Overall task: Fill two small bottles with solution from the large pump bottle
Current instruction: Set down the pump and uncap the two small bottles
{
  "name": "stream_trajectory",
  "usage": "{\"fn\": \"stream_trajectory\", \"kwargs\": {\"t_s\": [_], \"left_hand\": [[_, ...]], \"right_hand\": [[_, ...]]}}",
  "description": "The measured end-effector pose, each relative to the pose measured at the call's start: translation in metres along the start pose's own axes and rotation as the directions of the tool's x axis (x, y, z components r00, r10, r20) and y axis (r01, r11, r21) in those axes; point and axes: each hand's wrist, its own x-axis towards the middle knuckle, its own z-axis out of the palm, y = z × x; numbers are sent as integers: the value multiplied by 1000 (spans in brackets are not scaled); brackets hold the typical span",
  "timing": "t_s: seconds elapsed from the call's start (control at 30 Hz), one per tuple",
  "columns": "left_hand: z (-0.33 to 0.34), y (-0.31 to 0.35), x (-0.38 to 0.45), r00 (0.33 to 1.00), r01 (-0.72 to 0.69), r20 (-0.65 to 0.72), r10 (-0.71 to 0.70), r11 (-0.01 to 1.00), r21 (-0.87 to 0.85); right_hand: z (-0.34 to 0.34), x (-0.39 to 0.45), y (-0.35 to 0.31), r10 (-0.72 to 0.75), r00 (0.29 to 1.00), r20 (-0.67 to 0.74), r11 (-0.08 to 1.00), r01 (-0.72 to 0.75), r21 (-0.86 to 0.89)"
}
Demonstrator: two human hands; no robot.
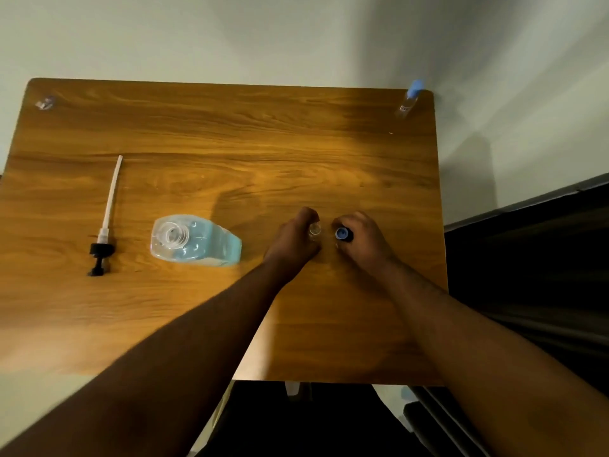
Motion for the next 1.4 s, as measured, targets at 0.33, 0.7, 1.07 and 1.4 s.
{"fn": "stream_trajectory", "kwargs": {"t_s": [0.33, 0.7, 1.07, 1.4], "left_hand": [[-62, 65, 22, 937, 173, 291, -193, 981, 92], [-26, 135, 147, 987, 9, 157, -36, 986, 169], [12, 129, 215, 973, 29, 215, -86, 966, 257], [-1, 128, 153, 994, -100, 47, 98, 994, 43]], "right_hand": [[-86, -5, 7, 117, 986, 117, 990, -107, -94], [-201, 91, -9, -70, 966, -250, 988, 32, -152], [-206, 161, 15, -91, 974, -207, 938, 14, -347], [-195, 106, -26, -125, 981, -148, 976, 95, -196]]}}
